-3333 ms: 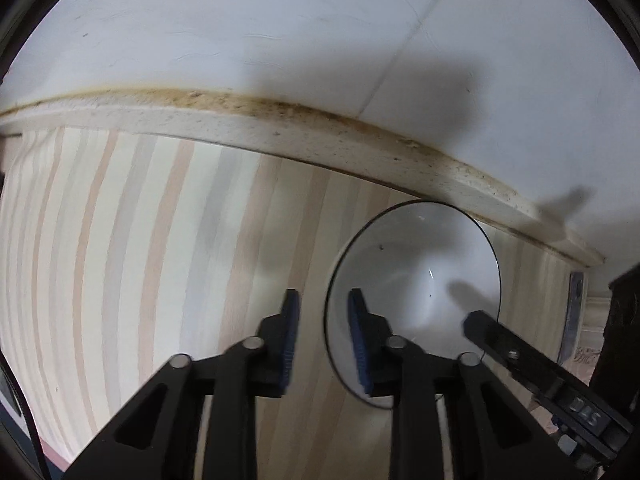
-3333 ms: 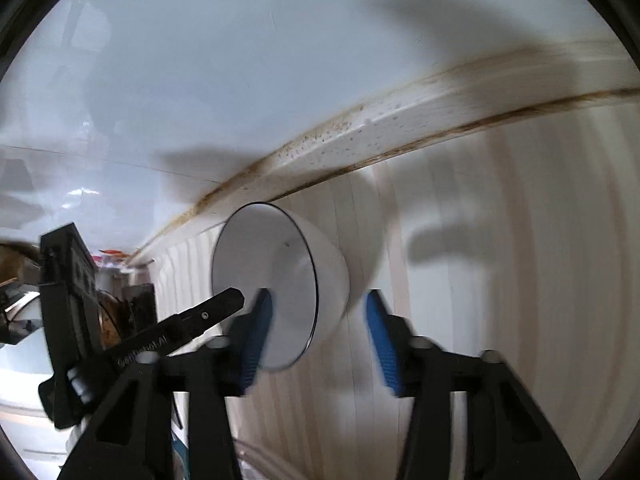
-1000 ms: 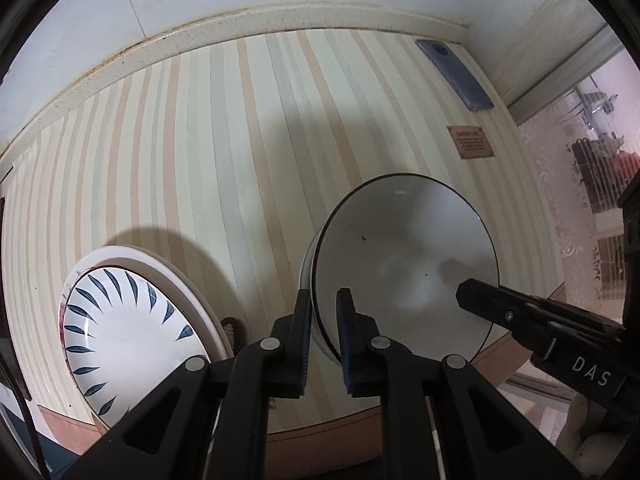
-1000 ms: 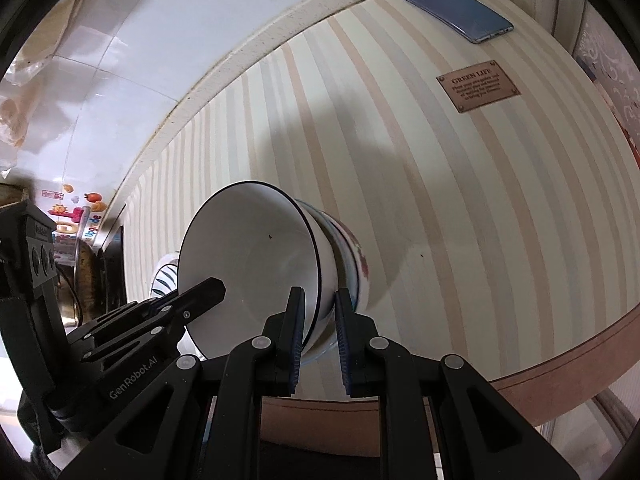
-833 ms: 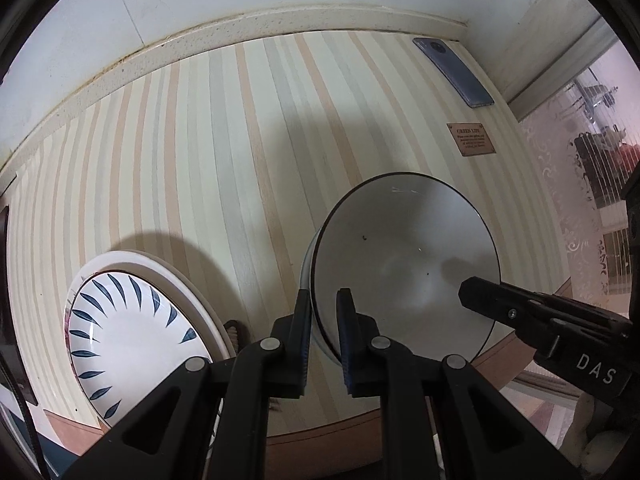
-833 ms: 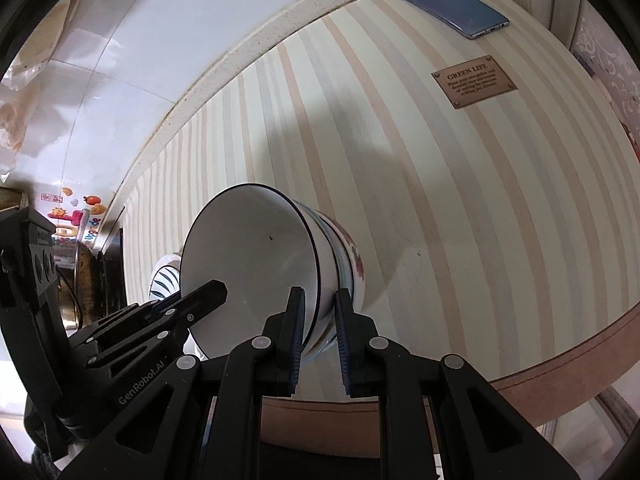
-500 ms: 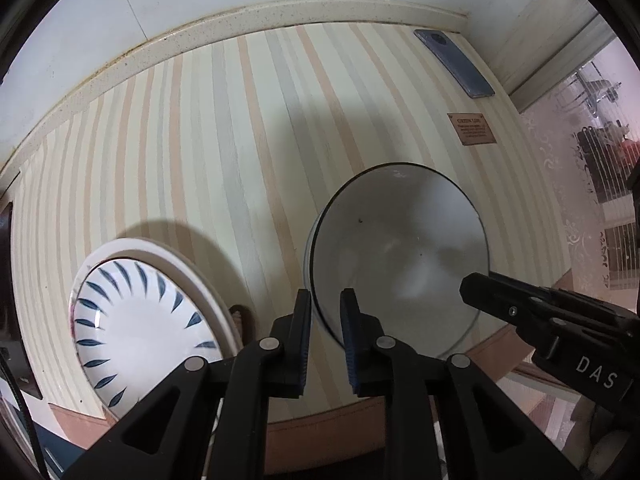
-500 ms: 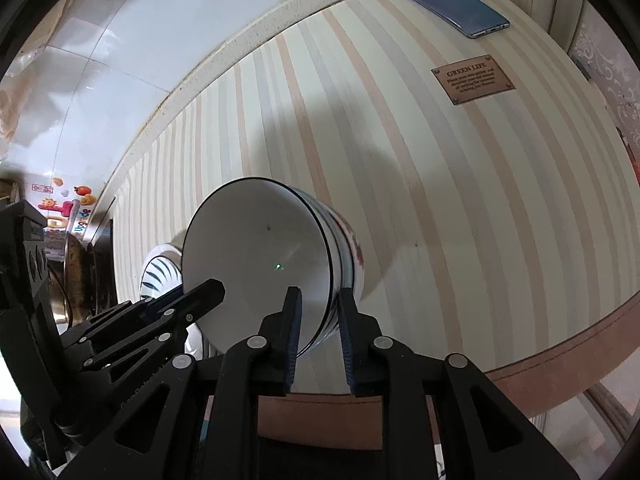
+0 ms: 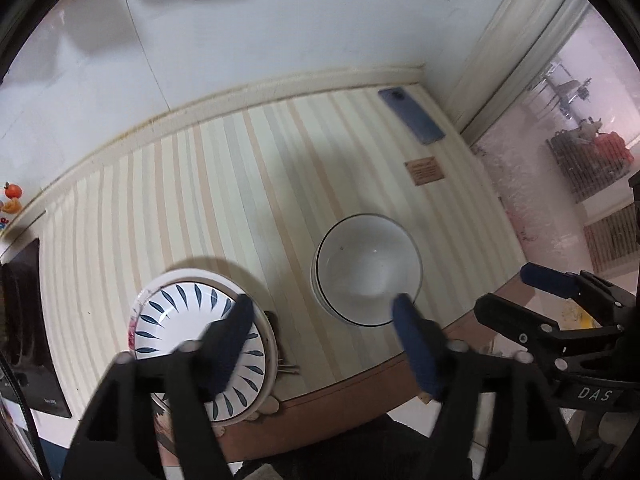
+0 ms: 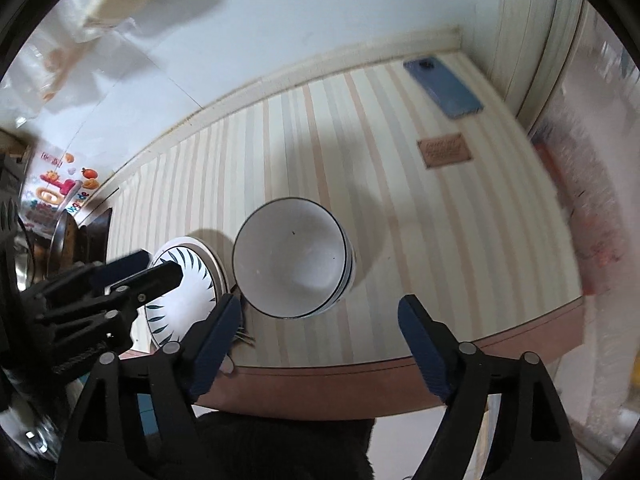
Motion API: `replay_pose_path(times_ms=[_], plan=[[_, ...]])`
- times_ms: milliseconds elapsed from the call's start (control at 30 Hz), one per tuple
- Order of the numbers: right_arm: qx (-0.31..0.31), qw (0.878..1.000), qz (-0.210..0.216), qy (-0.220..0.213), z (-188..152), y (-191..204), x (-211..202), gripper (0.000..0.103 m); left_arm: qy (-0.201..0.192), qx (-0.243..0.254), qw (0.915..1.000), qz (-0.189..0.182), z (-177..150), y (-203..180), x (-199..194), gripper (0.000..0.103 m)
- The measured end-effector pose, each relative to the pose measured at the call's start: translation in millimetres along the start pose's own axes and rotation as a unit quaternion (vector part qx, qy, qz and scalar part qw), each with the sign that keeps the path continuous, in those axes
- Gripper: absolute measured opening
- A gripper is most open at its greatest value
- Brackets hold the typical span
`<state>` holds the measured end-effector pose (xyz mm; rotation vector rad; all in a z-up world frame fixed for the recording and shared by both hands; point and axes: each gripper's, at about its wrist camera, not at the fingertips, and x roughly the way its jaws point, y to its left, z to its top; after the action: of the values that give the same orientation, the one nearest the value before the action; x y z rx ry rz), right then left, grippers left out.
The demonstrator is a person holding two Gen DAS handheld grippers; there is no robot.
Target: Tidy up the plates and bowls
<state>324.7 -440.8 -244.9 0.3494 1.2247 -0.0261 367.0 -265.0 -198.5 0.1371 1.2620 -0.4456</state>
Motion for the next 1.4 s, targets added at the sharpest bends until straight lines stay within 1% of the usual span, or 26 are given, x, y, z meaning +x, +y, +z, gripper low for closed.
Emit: replay_pose_path(times_ms=[33, 67, 233, 367, 500, 567, 633, 700, 767, 833, 933, 1000, 1100, 1167, 1300, 1400], plan=[[-0.003, 1.0, -0.001, -0.005, -1, 2, -7, 0.09, -0.005, 0.002, 1.0, -0.005, -1, -1, -8, 0.076], [-0.005, 1.0, -0.001, -0.01, -2, 3, -13, 0.09, -0.009, 0.003, 0.9999, -0.007, -1, -1, -12, 0.079], [-0.009, 1.0, 0.0, -0.025, -6, 5, -37, 0.093, -0.021, -0.004, 0.9996, -0.019, -2, -3, -29, 0.08], [-0.002, 1.0, 0.001, -0.025, -11, 0, -44, 0.093, -0.024, -0.014, 0.9993, -0.027, -1, -1, -33, 0.08], [0.007, 1.0, 0.002, -0.021, -12, -9, -38, 0.093, -0.018, -0.027, 0.9991, -0.027, 2, 1, -23, 0.08], [0.013, 1.0, 0.002, -0.017, -11, -14, -33, 0.094, -0.009, -0.039, 0.9988, -0.029, 4, 7, -9, 0.08], [0.018, 1.0, 0.005, -0.007, -8, -20, -22, 0.094, -0.003, -0.048, 0.9984, -0.031, 5, 12, 3, 0.08], [0.031, 0.999, 0.018, 0.003, -8, -27, -8, 0.094, 0.006, -0.062, 0.9975, -0.033, 8, 18, 19, 0.08], [0.042, 0.999, 0.029, 0.016, -6, -35, 8, 0.095, 0.018, -0.082, 0.9955, -0.044, 10, 26, 38, 0.08], [0.056, 0.997, 0.036, 0.032, -5, -44, 29, 0.095, 0.037, -0.1, 0.993, -0.05, 13, 33, 62, 0.08], [0.075, 0.993, 0.06, 0.063, -3, -55, 62, 0.095, 0.07, -0.123, 0.988, -0.062, 15, 42, 96, 0.08], [0.087, 0.988, 0.09, 0.086, -1, -61, 89, 0.095, 0.087, -0.129, 0.9856, -0.066, 16, 43, 112, 0.078], [0.102, 0.983, 0.111, 0.105, -1, -66, 120, 0.095, 0.109, -0.122, 0.9848, -0.059, 19, 41, 138, 0.078], [0.109, 0.98, 0.12, 0.118, -2, -68, 139, 0.095, 0.118, -0.119, 0.9842, -0.056, 22, 41, 149, 0.078], [0.123, 0.973, 0.139, 0.133, -2, -72, 170, 0.095, 0.133, -0.127, 0.9809, -0.065, 28, 44, 168, 0.078], [0.121, 0.973, 0.144, 0.136, -3, -73, 189, 0.095, 0.142, -0.119, 0.9803, -0.069, 30, 43, 180, 0.078]])
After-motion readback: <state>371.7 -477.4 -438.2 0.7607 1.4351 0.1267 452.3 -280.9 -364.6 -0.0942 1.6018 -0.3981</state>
